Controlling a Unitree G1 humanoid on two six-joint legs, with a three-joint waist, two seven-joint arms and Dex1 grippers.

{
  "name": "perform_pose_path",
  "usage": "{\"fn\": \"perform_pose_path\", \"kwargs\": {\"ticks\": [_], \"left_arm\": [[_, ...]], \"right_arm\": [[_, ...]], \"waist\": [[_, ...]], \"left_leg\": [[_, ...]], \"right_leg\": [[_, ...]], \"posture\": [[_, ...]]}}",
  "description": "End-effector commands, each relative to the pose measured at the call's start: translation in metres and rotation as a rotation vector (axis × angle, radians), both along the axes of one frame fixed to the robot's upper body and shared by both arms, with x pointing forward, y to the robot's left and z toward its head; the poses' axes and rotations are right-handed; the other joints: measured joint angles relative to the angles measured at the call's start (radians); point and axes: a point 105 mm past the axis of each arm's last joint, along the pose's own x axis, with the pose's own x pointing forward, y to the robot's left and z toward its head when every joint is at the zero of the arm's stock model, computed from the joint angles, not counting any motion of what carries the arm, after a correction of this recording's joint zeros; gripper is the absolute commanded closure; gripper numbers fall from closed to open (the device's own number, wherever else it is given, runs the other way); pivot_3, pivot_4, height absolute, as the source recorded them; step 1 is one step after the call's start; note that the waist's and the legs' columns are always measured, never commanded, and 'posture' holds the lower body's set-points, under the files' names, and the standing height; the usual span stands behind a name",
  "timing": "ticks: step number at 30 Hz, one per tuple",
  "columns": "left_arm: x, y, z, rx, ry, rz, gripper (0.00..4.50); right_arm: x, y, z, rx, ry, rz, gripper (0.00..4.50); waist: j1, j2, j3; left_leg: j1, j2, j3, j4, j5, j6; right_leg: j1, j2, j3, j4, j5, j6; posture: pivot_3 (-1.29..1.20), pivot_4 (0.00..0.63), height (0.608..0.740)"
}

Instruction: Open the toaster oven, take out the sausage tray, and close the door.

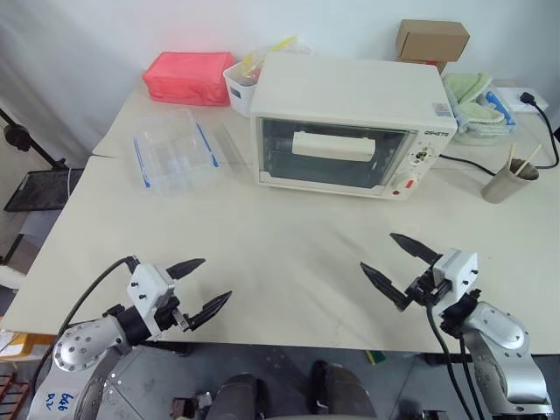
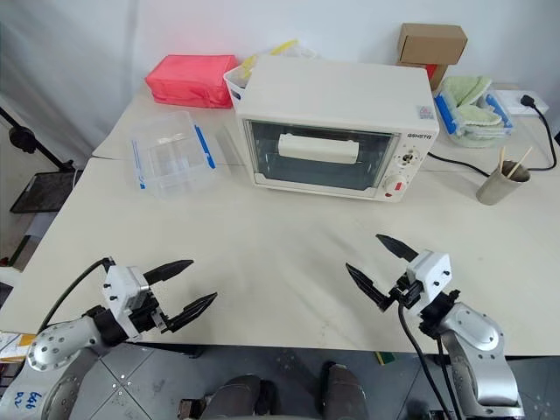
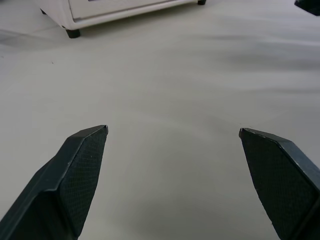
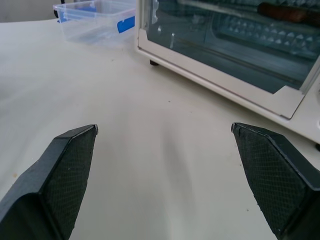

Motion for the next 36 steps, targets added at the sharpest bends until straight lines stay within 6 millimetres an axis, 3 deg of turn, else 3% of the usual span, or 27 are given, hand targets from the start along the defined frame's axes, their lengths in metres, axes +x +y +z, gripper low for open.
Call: {"fn": "perform_pose_path", "kwargs": {"ticks": [1,3,8,14,18,22,27,35,36], "left_arm": [[0.004,-0.004,0.009,0.009,-0.054,-0.003,0.02],[0.01,-0.005,0.014,-0.05,-0.041,-0.01,0.02],[0.027,-0.005,0.052,-0.319,-0.037,-0.122,0.02],[0.054,-0.012,0.07,-0.318,-0.091,-0.197,0.02],[0.058,-0.016,0.074,-0.3,-0.104,-0.248,0.02],[0.056,-0.02,0.074,-0.307,-0.104,-0.26,0.02],[0.056,-0.021,0.071,-0.331,-0.093,-0.24,0.02],[0.08,-0.008,0.09,-0.415,-0.13,-0.155,0.02],[0.083,-0.006,0.092,-0.422,-0.136,-0.151,0.2]], "right_arm": [[0.001,0.004,0.007,0.002,-0.012,0.047,0.0],[0.008,0.006,0.02,0.046,-0.018,0.054,0.0],[0.034,0.011,0.058,0.103,-0.018,0.059,0.0],[0.066,0.018,0.08,0.116,-0.04,0.046,0.0],[0.081,0.025,0.099,0.181,-0.091,0.046,0.0],[0.079,0.043,0.11,0.193,-0.134,0.131,0.0],[0.061,0.062,0.11,0.13,-0.178,0.244,0.0],[0.028,0.063,0.076,-0.07,-0.203,0.323,0.0],[0.027,0.062,0.073,-0.084,-0.201,0.322,0.0]], "waist": [[-0.003,0.0,0.0],[-0.006,0.0,0.0],[-0.007,0.001,0.0],[-0.007,0.0,0.0],[-0.009,0.0,0.0],[-0.01,0.0,0.0],[-0.008,0.001,0.0],[-0.007,0.0,0.0],[-0.007,0.0,0.0]], "left_leg": [[0.0,0.0,0.0,0.0,0.001,0.002],[0.0,0.0,0.0,0.0,0.002,0.003],[0.0,0.0,0.0,0.001,0.002,0.003],[-0.001,0.0,-0.001,0.002,0.003,0.004],[-0.003,-0.001,0.001,0.002,0.003,0.005],[-0.003,-0.001,0.0,0.002,0.003,0.006],[-0.003,-0.001,0.0,0.003,0.003,0.006],[-0.004,-0.001,0.0,0.005,0.003,0.006],[-0.004,-0.001,0.0,0.005,0.003,0.006]], "right_leg": [[0.0,0.0,0.0,0.001,0.0,0.0],[0.0,0.0,-0.001,0.002,0.0,0.0],[0.0,0.0,-0.001,0.003,0.0,0.0],[0.0,0.001,-0.004,0.004,0.0,0.001],[0.0,0.003,-0.012,0.003,0.001,0.001],[-0.001,0.004,-0.018,0.003,0.001,0.001],[0.0,0.004,-0.02,0.003,0.0,0.001],[0.0,0.003,-0.02,0.004,0.001,0.001],[0.0,0.004,-0.02,0.004,0.001,0.001]], "posture": [[0.0,0.15,0.74],[0.0,0.15,0.74],[0.0,0.15,0.74],[0.0,0.15,0.74],[0.0,0.15,0.74],[0.0,0.15,0.74],[0.0,0.15,0.74],[0.0,0.15,0.74],[0.0,0.15,0.74]]}}
